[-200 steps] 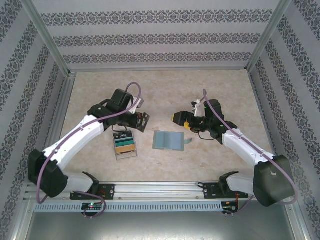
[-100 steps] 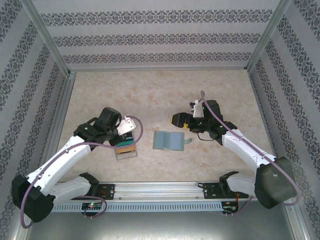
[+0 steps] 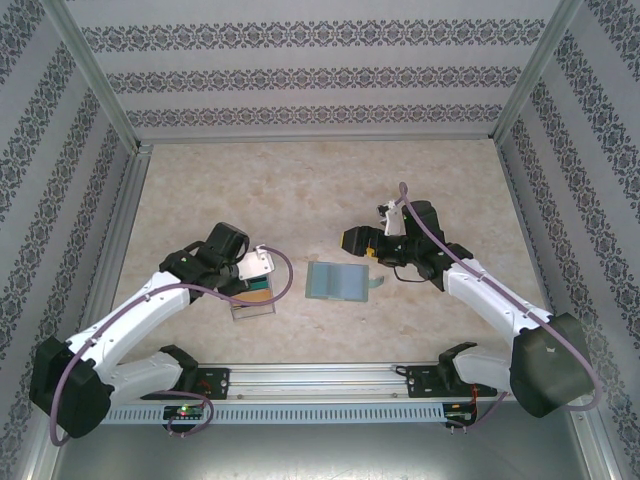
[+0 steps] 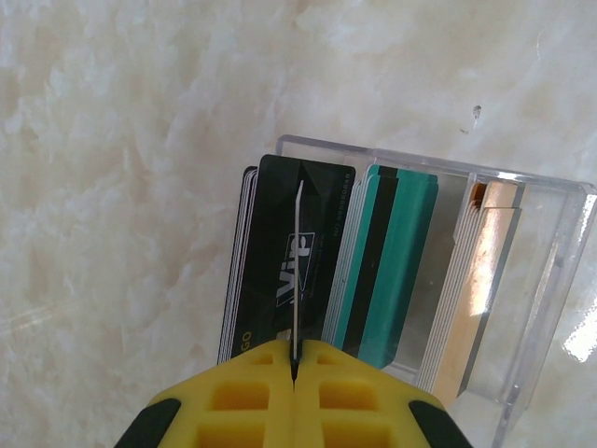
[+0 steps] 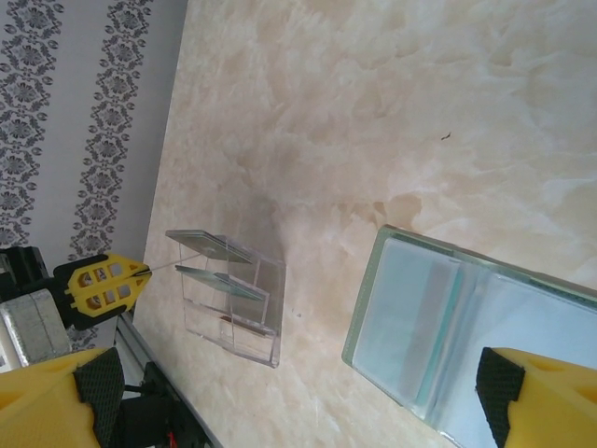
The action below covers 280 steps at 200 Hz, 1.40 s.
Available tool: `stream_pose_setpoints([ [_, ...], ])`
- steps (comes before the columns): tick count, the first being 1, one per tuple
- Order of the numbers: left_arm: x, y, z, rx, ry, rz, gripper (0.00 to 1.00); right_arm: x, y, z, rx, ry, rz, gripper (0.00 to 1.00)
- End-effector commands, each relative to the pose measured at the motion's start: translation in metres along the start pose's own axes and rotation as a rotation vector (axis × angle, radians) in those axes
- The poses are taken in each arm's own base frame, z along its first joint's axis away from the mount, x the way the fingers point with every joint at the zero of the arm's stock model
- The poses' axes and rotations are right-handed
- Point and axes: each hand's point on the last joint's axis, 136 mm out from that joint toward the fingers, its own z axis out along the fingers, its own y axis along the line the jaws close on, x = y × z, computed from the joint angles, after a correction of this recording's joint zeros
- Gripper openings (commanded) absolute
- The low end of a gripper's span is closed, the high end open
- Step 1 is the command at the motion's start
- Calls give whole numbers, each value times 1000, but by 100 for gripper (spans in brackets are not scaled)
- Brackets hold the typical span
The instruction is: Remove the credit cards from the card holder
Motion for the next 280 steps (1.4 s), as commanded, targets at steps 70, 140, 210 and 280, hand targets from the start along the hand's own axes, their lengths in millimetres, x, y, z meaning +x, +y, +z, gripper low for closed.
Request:
stream_pose_setpoints([
  [70,1,1,25,-35,33,79,3,8,-4,1,6,-6,-4,98],
  [140,1,17,30,-110,62,55,30,10,-3,2,1,-1,-3,98],
  [210,0,45,24,-217,66,-46,32,13,-2,5,-1,7,-2,98],
  [280,-14,51,4,-192,-19,-171,43,17,-2,6,7,15,-5,98],
])
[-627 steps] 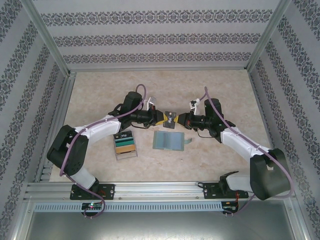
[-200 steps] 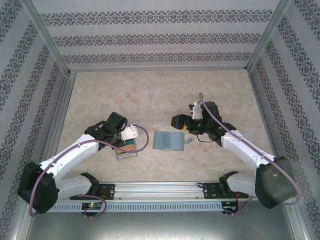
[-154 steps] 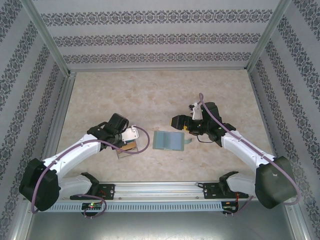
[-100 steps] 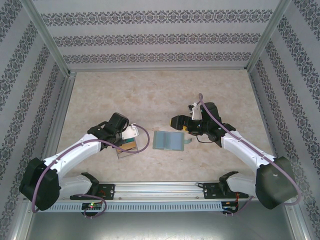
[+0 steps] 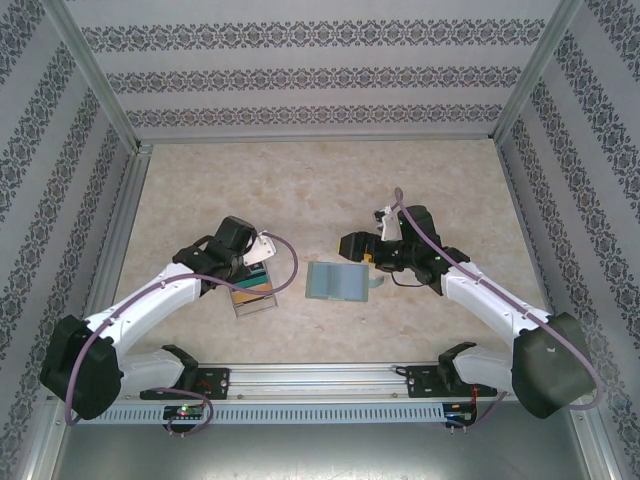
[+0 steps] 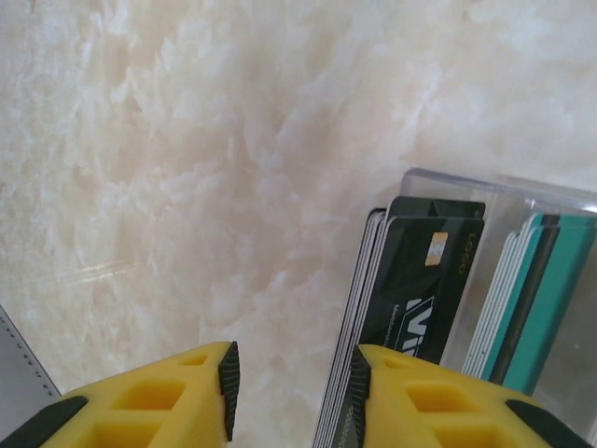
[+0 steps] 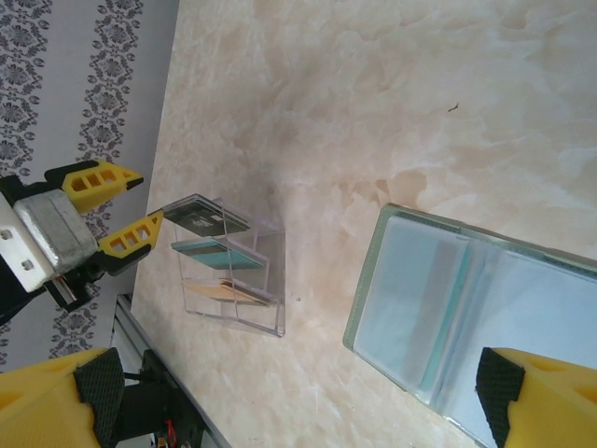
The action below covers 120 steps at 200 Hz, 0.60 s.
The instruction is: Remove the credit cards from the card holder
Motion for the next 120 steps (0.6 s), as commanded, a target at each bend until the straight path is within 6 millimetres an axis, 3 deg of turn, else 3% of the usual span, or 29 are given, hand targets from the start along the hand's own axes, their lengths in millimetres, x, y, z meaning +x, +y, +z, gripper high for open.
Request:
stream_pose_setpoints([
  [1,-12,10,-17,5,-68,-90,43,3,-2,0,8,-10,-9,98],
  [19,-19,13,-31,17,-110,-165,50,6,-6,2,26,-1,-4,98],
  [28,-25,15,-40,42,-136,-223,60,8,-11,3,49,6,0,98],
  [43,-40,15,-56,106,-185,-337,100,12,-21,6,99,21,3,98],
  [78,-69,29,-76,199,-249,-756,99,19,-46,10,215,33,21,98],
  [111,-104,10,-76,444,-279,-995,100,30,-73,12,341,55,11,98],
  [120,-110,6,-71,490,-285,-1074,94,33,-78,13,357,64,11,87],
])
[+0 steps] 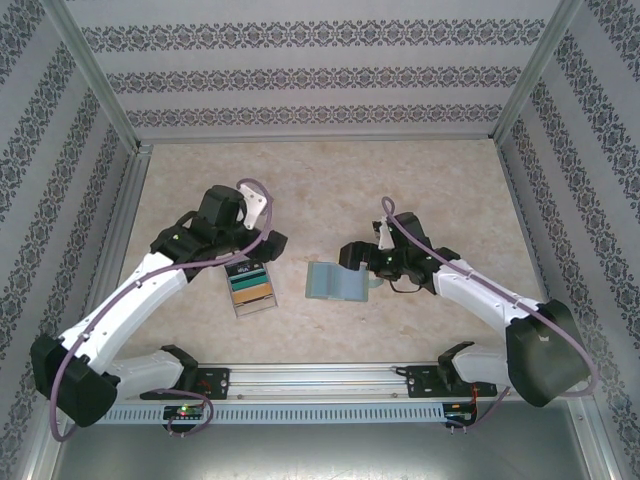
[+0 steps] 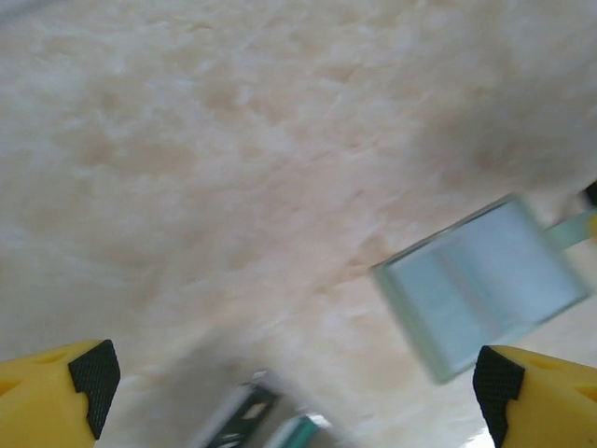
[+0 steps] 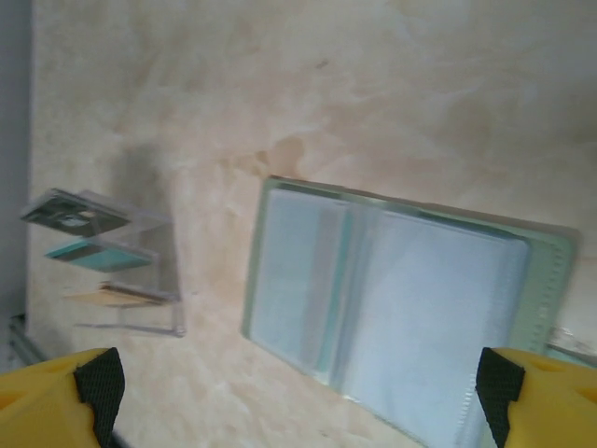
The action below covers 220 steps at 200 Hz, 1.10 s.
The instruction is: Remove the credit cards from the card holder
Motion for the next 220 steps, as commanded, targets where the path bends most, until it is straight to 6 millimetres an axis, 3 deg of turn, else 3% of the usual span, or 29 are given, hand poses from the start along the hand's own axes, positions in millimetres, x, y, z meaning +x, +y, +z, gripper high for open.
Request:
stream_pose_setpoints([
  [1,7,-23,16,154,50,-356,93,13,-28,7,124,24,-20,85],
  [18,12,-31,32,202,69,-490,84,19,-40,13,162,40,-4,50],
  [25,17,-32,40,206,91,-544,77,22,-45,15,180,49,3,40],
  [36,27,-36,53,204,140,-607,64,26,-51,18,201,60,7,37],
  [61,49,-50,79,186,245,-636,50,31,-61,22,263,71,-1,27],
  [103,78,-71,113,155,361,-647,40,37,-77,25,353,93,4,21],
  [143,100,-86,136,137,455,-618,36,43,-83,29,394,107,3,20],
  [220,112,-100,155,155,508,-589,36,49,-80,41,390,143,-6,20],
])
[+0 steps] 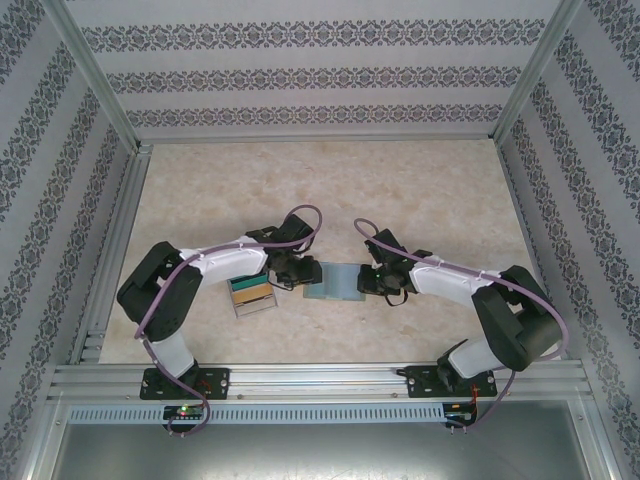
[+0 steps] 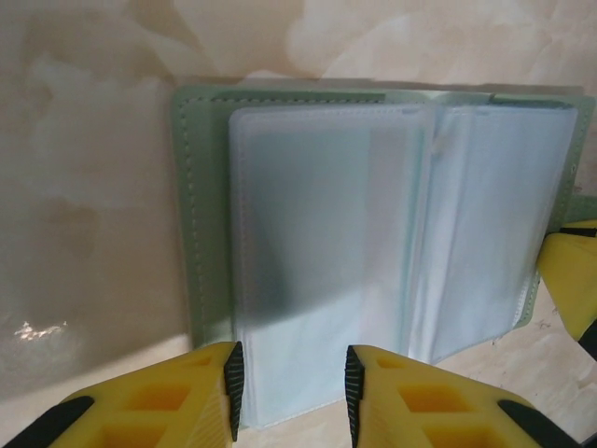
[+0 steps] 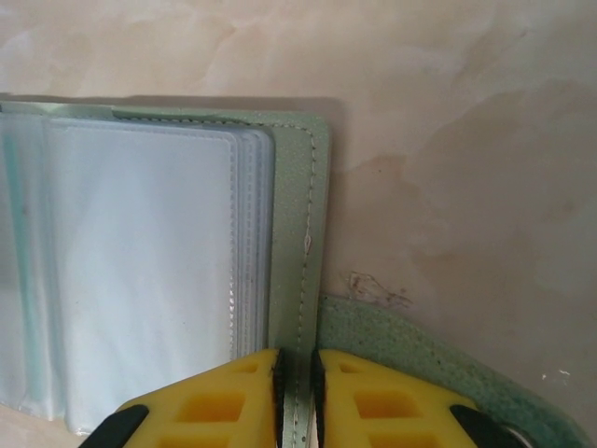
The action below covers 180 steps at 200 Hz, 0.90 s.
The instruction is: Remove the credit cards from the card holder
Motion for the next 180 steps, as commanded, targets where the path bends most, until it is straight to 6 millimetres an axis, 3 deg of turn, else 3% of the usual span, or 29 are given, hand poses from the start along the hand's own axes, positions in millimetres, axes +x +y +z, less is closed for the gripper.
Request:
stream_pose_setpoints([
  [1,-6,-15,3,31,-11,16,36,6,-4,6,27,27,6,19],
  [112,5,-3,20,-31,47,21,36,10,1,10,12,43,4,19],
  [180,4,-42,20,131,50,51,41,15,4,15,6,62,3,18],
])
